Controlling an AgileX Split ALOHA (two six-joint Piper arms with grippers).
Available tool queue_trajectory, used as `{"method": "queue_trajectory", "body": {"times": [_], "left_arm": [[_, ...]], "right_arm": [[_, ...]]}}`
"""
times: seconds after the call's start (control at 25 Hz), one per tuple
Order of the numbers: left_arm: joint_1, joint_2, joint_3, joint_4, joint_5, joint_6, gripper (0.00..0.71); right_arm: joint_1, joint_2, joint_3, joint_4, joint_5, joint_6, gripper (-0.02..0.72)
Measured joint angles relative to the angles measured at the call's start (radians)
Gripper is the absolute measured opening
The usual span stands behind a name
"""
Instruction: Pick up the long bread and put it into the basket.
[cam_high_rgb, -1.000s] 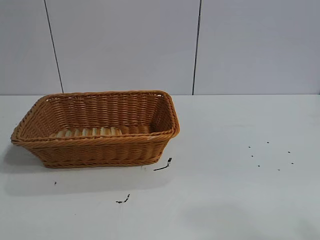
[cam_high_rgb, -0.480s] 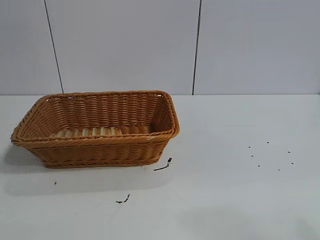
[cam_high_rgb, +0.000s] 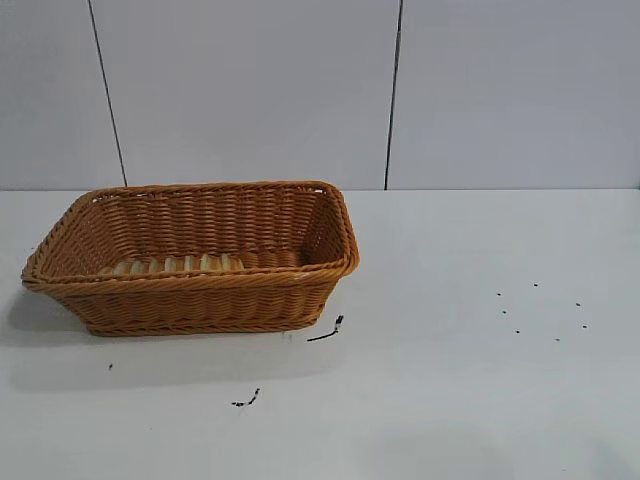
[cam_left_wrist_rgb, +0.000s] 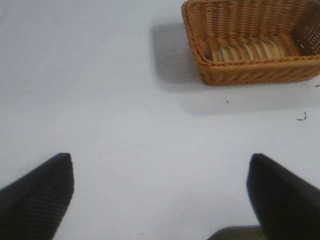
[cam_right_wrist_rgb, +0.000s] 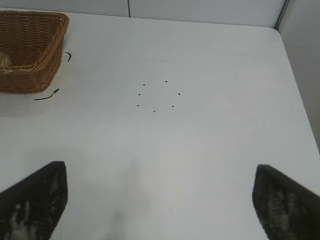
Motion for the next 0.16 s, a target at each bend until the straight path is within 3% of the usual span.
{"method": "queue_trajectory", "body": {"times": [0.16], "left_arm": [[0.000, 0.000, 0.000, 0.000, 0.000, 0.000, 0.693]], "right_arm": [[0.000, 0.000, 0.000, 0.000, 0.000, 0.000, 0.690]]}}
